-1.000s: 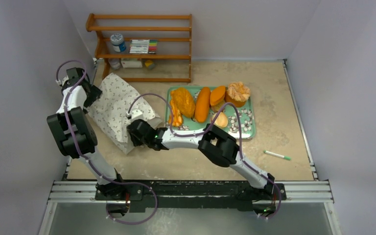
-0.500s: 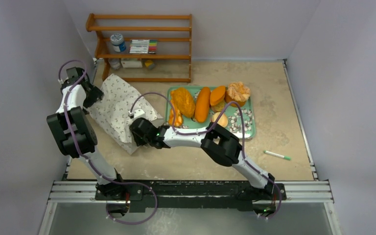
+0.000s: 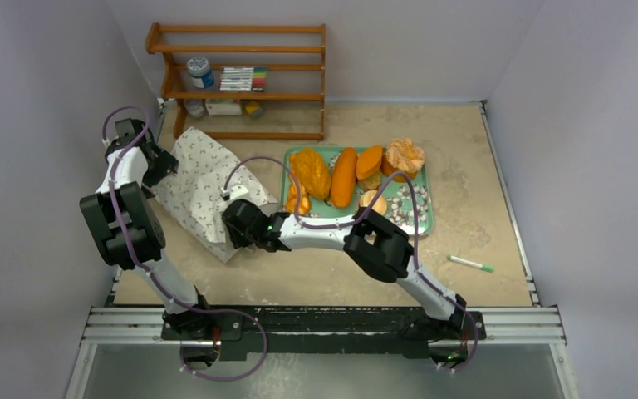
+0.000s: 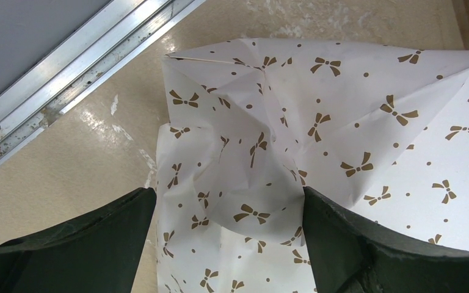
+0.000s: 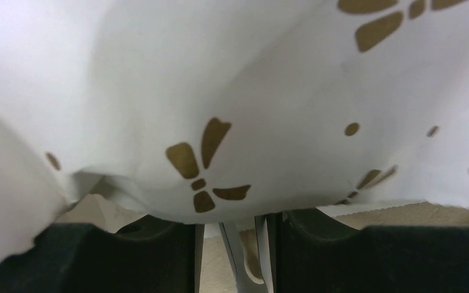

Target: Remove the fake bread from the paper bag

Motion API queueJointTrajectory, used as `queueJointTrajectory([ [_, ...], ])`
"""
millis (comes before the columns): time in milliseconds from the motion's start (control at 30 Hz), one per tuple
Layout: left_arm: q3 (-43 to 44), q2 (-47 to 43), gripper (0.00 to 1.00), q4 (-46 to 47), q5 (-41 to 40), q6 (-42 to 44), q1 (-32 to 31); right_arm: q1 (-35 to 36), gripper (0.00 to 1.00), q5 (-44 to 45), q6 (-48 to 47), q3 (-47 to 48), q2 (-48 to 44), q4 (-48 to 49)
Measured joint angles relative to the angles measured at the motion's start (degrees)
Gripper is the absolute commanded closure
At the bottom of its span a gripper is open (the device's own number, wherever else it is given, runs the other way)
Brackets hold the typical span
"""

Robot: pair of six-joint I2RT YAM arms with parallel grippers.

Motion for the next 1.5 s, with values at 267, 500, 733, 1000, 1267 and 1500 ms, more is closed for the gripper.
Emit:
queueJointTrajectory([
  [267, -1.5, -0.5, 0.13, 1.7, 0.0, 0.0, 0.0, -0.3, 0.57, -0.4, -0.4, 8.3, 4.1, -6.0],
  [500, -1.9, -0.6, 0.13, 2.8, -0.3, -0.1, 0.3, -1.2, 0.54, -0.9, -0.5, 16.3, 8.6, -9.5],
  [733, -1.9, -0.6, 0.13, 2.6, -0.3, 0.0, 0.3, -2.3, 0.54, -2.0, -0.5, 16.2, 8.8, -8.2],
  [1000, -2.7, -0.6, 0.13, 2.6, 1.0, -0.1, 0.3, -4.2, 0.55, -3.7, -0.5, 7.5, 4.3, -2.7],
  [1267, -3.7, -0.6, 0.14, 3.9, 2.1, -0.1, 0.3, -4.3, 0.54, -3.3, 1.0, 5.4, 3.8, 0.3],
  [1500, -6.3, -0.6, 0.14, 6.8, 3.4, -0.7, 0.3, -4.2, 0.52, -2.3, 1.2, 9.1, 5.0, -2.0],
])
